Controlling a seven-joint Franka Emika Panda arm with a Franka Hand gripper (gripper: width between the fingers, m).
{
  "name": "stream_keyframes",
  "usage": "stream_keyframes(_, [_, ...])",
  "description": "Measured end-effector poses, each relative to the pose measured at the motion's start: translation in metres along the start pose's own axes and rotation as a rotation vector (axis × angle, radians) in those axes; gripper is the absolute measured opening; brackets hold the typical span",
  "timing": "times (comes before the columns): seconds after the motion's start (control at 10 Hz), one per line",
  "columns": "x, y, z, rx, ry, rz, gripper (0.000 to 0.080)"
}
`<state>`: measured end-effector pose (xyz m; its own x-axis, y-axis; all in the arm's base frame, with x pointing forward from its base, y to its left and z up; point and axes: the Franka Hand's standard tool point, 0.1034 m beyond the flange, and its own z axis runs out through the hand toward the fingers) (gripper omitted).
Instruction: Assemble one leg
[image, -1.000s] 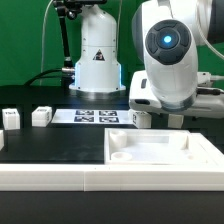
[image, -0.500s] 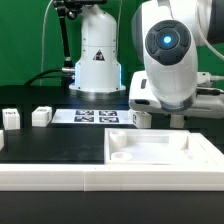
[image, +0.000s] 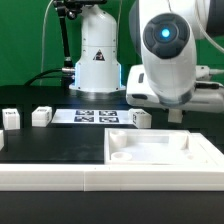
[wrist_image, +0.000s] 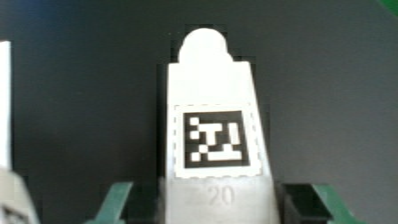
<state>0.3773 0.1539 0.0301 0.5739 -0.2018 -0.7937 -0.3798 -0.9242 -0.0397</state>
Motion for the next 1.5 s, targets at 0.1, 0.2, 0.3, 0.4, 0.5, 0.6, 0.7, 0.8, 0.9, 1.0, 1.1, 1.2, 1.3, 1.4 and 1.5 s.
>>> stream_keyframes(0.1, [-0.006, 0.0, -0.015, 0.004, 0.007, -0.003, 0.0291])
stream_keyframes(0.2, [-0.014, 0.0, -0.028, 0.008, 0.013, -0.007, 0.0291])
stream_keyframes(0.3, [-0.018, 0.001, -0.039, 0.013, 0.022, -0.01, 0.0291])
stream_keyframes(0.4, [-0.013, -0.001, -0.035, 0.017, 0.055, -0.009, 0.0291])
stream_keyframes(0.5, [-0.013, -0.001, -0.033, 0.015, 0.055, -0.009, 0.0291])
stream_keyframes(0.6, [-0.009, -0.003, -0.036, 0.021, 0.091, -0.011, 0.0291])
stream_keyframes(0.7, [-0.006, -0.005, -0.038, 0.027, 0.155, -0.016, 0.0291])
stream_keyframes(0.8, [-0.004, -0.001, -0.039, 0.017, 0.21, -0.054, 0.0291])
stream_keyframes(0.9, [0.002, 0.011, -0.046, 0.003, 0.246, -0.077, 0.0291])
stream_keyframes(1.0, [0.003, 0.017, -0.059, -0.016, 0.301, -0.094, 0.0291])
stream_keyframes(1.1, [-0.001, 0.018, -0.074, -0.027, 0.364, -0.129, 0.0291])
stream_keyframes(1.2, [-0.003, 0.02, -0.084, -0.024, 0.405, -0.154, 0.0291])
stream_keyframes(1.3, [0.001, 0.024, -0.095, -0.011, 0.494, -0.163, 0.0291])
stream_keyframes(1.4, [-0.001, 0.026, -0.102, -0.005, 0.57, -0.168, 0.0291])
stream_keyframes(1.5, [-0.001, 0.025, -0.108, -0.002, 0.636, -0.181, 0.0291])
